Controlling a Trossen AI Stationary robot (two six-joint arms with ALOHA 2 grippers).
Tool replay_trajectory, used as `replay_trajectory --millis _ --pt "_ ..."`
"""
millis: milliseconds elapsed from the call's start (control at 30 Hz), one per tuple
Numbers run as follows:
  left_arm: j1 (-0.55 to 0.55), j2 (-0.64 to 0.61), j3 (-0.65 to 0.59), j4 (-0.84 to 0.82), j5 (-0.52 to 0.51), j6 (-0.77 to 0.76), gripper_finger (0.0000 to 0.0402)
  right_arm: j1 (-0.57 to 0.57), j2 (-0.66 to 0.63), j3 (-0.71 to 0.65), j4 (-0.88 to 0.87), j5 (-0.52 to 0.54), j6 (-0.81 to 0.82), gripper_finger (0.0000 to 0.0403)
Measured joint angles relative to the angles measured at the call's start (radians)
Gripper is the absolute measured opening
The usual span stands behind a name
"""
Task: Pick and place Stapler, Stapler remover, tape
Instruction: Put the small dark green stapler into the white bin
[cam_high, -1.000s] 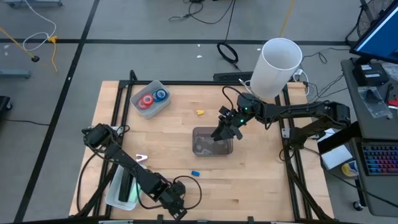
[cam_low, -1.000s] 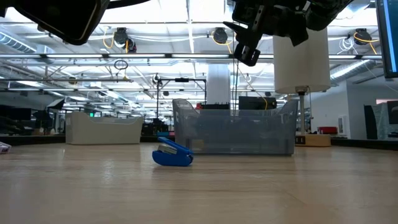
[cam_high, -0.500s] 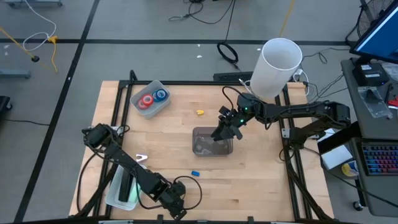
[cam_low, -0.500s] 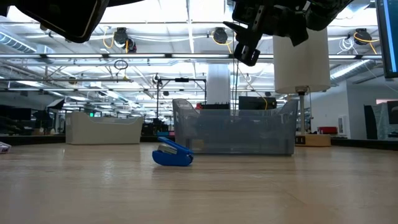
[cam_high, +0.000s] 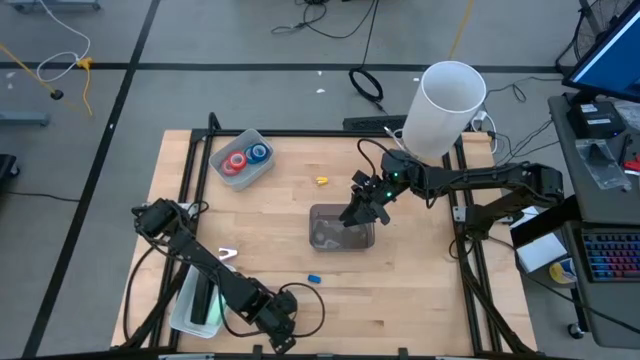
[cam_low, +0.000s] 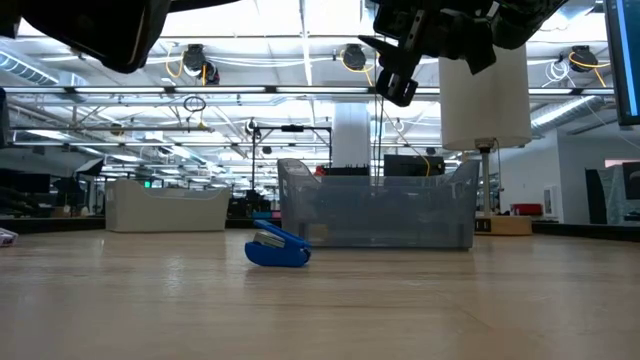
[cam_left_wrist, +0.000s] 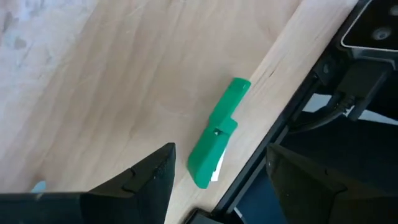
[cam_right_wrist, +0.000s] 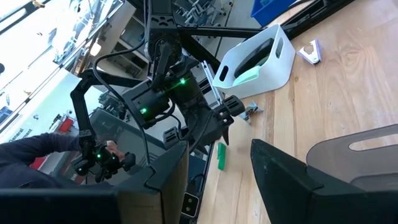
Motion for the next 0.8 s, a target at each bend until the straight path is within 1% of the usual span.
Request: replay_trajectory --millis 233,400,467,633,700,800 --pt "-0.002 0.017 0.001 0.018 0.023 0.036 0.025 0.0 0.0 0.0 -0.005 0.02 0.0 0.0167" --pt "-0.001 0.064 0.004 0.024 0.109 0.035 0.025 0.0 0.0 0.0 -0.008 0.026 -0.004 0.0167" --pt "-0.001 0.077 0.006 0.025 0.121 0.035 0.025 0.0 0.0 0.0 -0.008 0.026 -0.004 0.0167" --pt "-0.003 0.084 0.006 0.006 0.079 0.028 0.0248 0.0 0.0 0.0 -0.01 0.026 -0.004 0.0167" --pt "-0.004 0.085 0.005 -0.012 0.061 0.039 0.0237 0.0 0.0 0.0 -0.009 0.026 -0.004 0.0167" --pt "-0.003 0.086 0.004 -0.025 0.055 0.078 0.0208 0.0 0.0 0.0 -0.012 0.025 -0.003 0.0167"
